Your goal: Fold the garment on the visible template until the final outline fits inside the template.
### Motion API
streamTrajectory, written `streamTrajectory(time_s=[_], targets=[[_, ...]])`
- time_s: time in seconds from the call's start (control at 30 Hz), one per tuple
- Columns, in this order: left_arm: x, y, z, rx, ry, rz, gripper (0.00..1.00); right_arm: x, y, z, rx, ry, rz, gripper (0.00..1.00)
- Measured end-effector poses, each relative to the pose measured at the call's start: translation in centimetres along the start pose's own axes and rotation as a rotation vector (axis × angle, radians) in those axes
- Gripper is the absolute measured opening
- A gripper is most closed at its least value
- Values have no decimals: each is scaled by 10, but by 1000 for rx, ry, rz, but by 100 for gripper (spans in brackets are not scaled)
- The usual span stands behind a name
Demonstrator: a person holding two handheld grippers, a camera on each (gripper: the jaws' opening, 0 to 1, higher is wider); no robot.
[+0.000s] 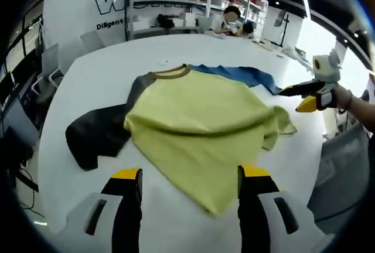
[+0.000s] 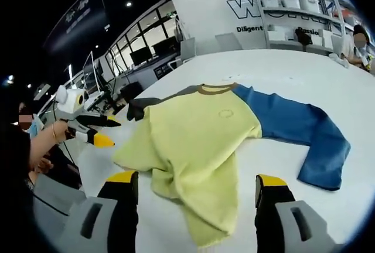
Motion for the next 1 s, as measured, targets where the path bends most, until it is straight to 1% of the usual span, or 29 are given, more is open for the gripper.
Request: streamTrajectory(time_s=[0.07,0.13,0.17,0.23,0.3,0.33,0.43,0.57,0.6,0.67,0.7,0.73,0.83,1.0], targets=[[-6,2,-5,2,10,-13,61,-1,2,0,-2,0,-2,78],[-12,3,-5,-8,-1,-41,61,-4,3,-1,-1,4,-12,77],[-16,3,-8,-3,-13,-52,61,-6,3,-3,7,13,-18,76],[-18,3,-11,9,-23,-57,59,-9,4,-6,17,36,-30,73],[-18,4,-12,10,-29,-41,56,-10,5,-7,19,36,-29,69],[-19,5,-13,16,-16,-32,56,-11,5,-9,19,31,-28,67],[-25,5,-18,17,-8,-36,55,-14,6,-12,25,27,-39,63],[-31,4,-29,59,-12,-33,51,-19,6,-18,44,28,-50,56],[-32,4,-32,64,-7,-35,49,-22,6,-21,60,25,-63,52],[-35,4,-35,74,-5,-38,46,-28,6,-23,72,32,-87,48],[-35,4,-36,80,-5,-37,44,-32,7,-26,85,34,-114,47],[-34,3,-39,87,-10,-33,42,-34,7,-27,89,44,-125,47],[-34,1,-44,95,-7,-33,38,-35,7,-31,106,62,-135,45],[-32,-3,-48,102,-16,-30,31,-38,5,-38,132,76,-153,38]])
Point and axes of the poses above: the point that each gripper's makers call its tool centre point, and the gripper's own axes: y roughly backward along the fingers, x roughly to its left, z roughly out of its top, the point moved 3 cm from there along y, roughly backward along the fingers, and after that the axes turned 10 degrees about -y, right-handed, at the moved point
